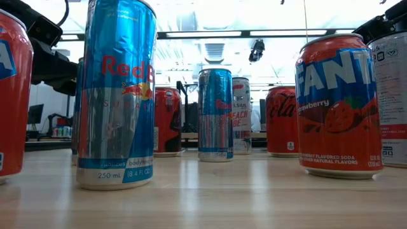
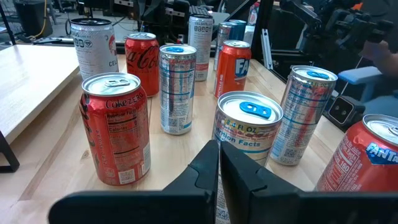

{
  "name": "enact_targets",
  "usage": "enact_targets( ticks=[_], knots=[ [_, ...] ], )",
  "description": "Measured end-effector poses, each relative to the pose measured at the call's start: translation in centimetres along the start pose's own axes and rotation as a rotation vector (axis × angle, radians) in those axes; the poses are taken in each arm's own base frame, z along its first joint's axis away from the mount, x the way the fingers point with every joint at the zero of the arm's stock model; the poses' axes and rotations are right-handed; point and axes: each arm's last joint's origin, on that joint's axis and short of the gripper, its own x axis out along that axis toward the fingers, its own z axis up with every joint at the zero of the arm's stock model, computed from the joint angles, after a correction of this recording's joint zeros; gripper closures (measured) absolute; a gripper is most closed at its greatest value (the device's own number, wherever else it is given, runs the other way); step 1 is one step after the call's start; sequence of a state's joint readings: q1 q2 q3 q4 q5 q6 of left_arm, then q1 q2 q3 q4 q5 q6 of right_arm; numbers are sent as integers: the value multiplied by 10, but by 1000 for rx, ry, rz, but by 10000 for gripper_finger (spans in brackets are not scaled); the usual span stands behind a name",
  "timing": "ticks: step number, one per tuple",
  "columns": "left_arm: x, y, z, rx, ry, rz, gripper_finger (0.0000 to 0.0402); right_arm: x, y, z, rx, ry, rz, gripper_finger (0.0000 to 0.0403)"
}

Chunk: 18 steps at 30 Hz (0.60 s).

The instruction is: Place canned beverage on shelf

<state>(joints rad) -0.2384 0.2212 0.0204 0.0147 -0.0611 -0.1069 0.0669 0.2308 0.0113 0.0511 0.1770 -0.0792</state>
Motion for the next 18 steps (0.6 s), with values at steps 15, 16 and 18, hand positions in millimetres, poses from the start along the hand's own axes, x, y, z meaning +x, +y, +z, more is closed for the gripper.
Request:
enact_targets(
  ticks=[15, 16, 18],
  knots=[
    [0, 0, 0, 6, 0, 0, 402, 0, 0, 0, -10, 0, 0, 394],
    [0, 0, 0, 22, 0, 1, 402, 0, 0, 0, -10, 0, 0, 394],
    [0, 0, 0, 61, 0, 1, 402, 0, 0, 0, -10, 0, 0, 394]
  ],
)
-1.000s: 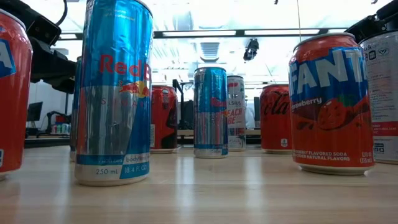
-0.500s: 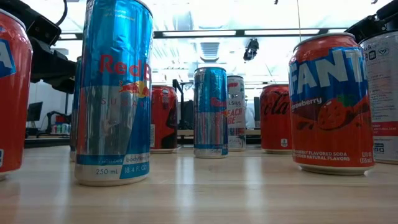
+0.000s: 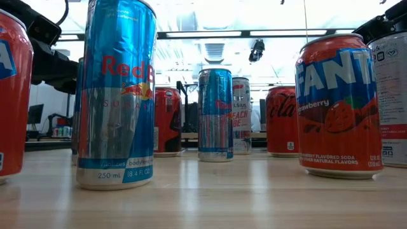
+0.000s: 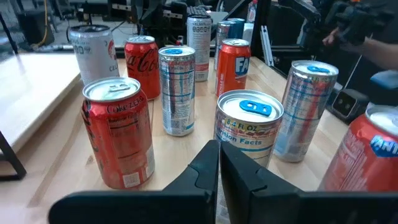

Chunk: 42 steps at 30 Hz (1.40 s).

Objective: Place canned beverage on shelf
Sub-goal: Put the orange soda can on the shelf

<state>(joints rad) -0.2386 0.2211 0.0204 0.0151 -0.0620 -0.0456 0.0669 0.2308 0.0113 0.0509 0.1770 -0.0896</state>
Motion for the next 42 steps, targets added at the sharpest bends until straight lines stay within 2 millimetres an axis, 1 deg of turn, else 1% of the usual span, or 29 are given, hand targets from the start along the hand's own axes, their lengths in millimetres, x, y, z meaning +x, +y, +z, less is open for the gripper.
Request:
enact_targets(
  ticks=[2, 4, 6, 9, 11, 14, 17, 19, 23, 28, 32, 35, 37, 40, 42],
  knots=[
    [0, 0, 2, -7, -16, -1, 402, 0, 0, 0, 25, 0, 1, 394],
    [0, 0, 8, -146, -82, -9, 402, 0, 0, 0, 126, -2, 1, 394],
    [-1, 0, 16, -231, -173, 2, 402, 0, -1, 3, 215, -29, -8, 394],
    [-6, 2, 33, -264, -364, 49, 402, -1, -1, 9, 294, -97, -4, 394],
    [-10, 3, 43, -280, -473, 59, 402, -1, -2, 15, 309, -158, 4, 394],
    [-16, 4, 52, -302, -589, 93, 402, -3, -2, 26, 311, -273, 36, 394],
    [-20, 6, 58, -320, -665, 140, 402, -5, -3, 36, 316, -361, 57, 394],
    [-21, 6, 59, -322, -690, 154, 402, -5, -3, 41, 319, -352, 59, 394],
    [-22, 6, 60, -321, -694, 155, 402, -5, -5, 58, 328, -360, 60, 394],
    [-23, 6, 61, -325, -713, 154, 402, -1, -6, 76, 298, -349, 46, 394],
    [-22, 6, 61, -327, -707, 160, 402, 3, -9, 90, 271, -345, -29, 394],
    [-20, 6, 60, -343, -694, 157, 402, 5, -11, 100, 242, -300, -90, 394],
    [-18, 7, 59, -389, -690, 163, 402, 5, -13, 107, 226, -257, -140, 394],
    [-14, 9, 58, -457, -673, 222, 402, 6, -15, 117, 207, -179, -207, 394],
    [-11, 9, 61, -497, -658, 249, 402, 7, -17, 121, 196, -138, -239, 394]
  ],
)
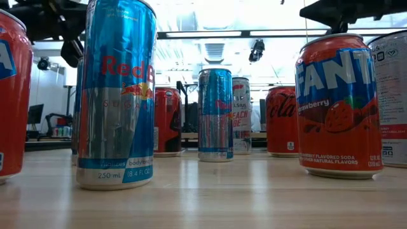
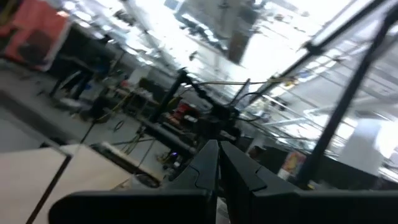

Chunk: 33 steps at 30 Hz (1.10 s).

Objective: Place canned beverage on shelf
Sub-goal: Put the orange soda can on the shelf

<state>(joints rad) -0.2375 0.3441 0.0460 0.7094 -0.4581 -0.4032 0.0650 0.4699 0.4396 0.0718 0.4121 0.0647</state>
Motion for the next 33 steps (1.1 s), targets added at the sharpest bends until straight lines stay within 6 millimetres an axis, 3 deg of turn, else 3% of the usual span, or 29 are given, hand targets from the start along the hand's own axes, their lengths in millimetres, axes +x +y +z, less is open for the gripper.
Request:
enact_targets(
  ticks=[4, 8, 17, 24, 33],
  knots=[
    [13, -9, 5, -54, 55, 51, 402, 2, 0, 6, -32, 22, -38, 394],
    [29, -20, 11, -79, 240, 169, 402, 1, 0, 8, -56, 33, -36, 394],
    [40, -35, 37, -63, 697, 742, 402, 0, 0, 14, -90, 16, -36, 394],
    [55, -42, 45, 85, 815, 985, 402, -2, -1, 18, -106, 4, -35, 394],
    [68, -27, 38, 164, 868, 1192, 402, -2, -1, 18, -107, 7, -34, 394]
  ],
)
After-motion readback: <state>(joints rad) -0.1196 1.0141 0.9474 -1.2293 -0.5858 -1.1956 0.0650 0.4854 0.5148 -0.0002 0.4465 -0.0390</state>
